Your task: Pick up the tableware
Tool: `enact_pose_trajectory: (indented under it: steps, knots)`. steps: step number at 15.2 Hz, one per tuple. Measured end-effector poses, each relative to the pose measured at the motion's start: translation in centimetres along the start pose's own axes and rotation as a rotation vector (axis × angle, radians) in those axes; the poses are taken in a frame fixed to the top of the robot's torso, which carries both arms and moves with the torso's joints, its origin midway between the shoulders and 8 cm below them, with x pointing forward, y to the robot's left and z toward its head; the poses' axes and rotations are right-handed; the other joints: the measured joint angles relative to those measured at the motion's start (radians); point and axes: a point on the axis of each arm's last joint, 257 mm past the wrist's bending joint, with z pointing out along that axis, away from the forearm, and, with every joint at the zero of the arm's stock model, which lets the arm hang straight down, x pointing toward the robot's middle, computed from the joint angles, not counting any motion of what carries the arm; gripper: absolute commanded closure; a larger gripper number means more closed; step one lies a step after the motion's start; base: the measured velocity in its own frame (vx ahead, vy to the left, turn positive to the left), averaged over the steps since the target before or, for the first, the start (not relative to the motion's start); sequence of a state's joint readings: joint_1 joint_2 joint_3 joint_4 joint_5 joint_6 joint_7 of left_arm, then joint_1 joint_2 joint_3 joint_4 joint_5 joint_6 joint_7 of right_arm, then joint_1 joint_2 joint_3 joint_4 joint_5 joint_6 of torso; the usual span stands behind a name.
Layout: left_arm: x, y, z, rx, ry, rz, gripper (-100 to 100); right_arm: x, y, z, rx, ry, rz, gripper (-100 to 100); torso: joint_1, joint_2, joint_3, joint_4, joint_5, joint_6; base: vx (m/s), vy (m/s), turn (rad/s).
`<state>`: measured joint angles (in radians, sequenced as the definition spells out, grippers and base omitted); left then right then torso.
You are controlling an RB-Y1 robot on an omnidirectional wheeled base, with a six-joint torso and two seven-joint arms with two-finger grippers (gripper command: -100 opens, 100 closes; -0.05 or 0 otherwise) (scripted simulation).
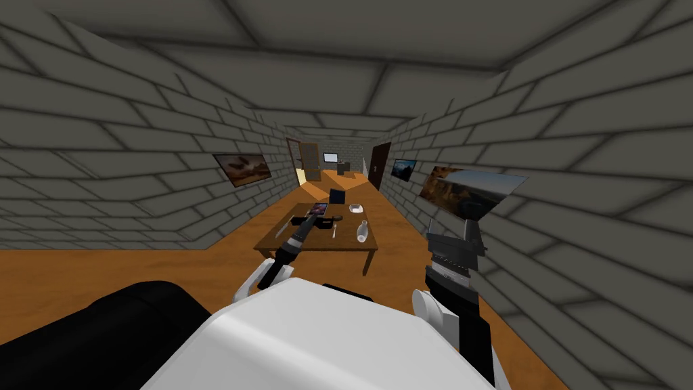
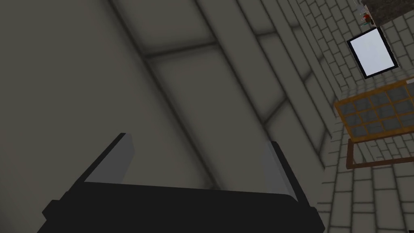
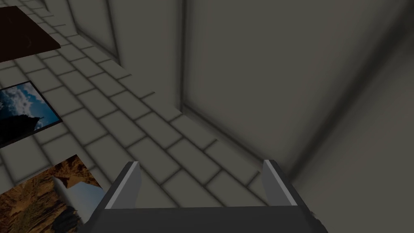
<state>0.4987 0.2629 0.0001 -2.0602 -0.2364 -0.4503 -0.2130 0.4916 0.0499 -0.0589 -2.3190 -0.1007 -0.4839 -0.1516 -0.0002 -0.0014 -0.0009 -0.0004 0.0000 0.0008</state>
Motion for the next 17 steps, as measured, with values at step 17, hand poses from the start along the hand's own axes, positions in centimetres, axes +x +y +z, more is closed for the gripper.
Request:
enact_pose_trajectory:
  steps: [17]
  knots:
    - [11.3,9.0,-6.4,0.086,0.489,0.599,-100,0.0,0.0,0.0,0.000,0.000,0.000,0,0.000,-0.001,0.000,0.000,0.000,0.000,0.019,-0.005,-0.236]
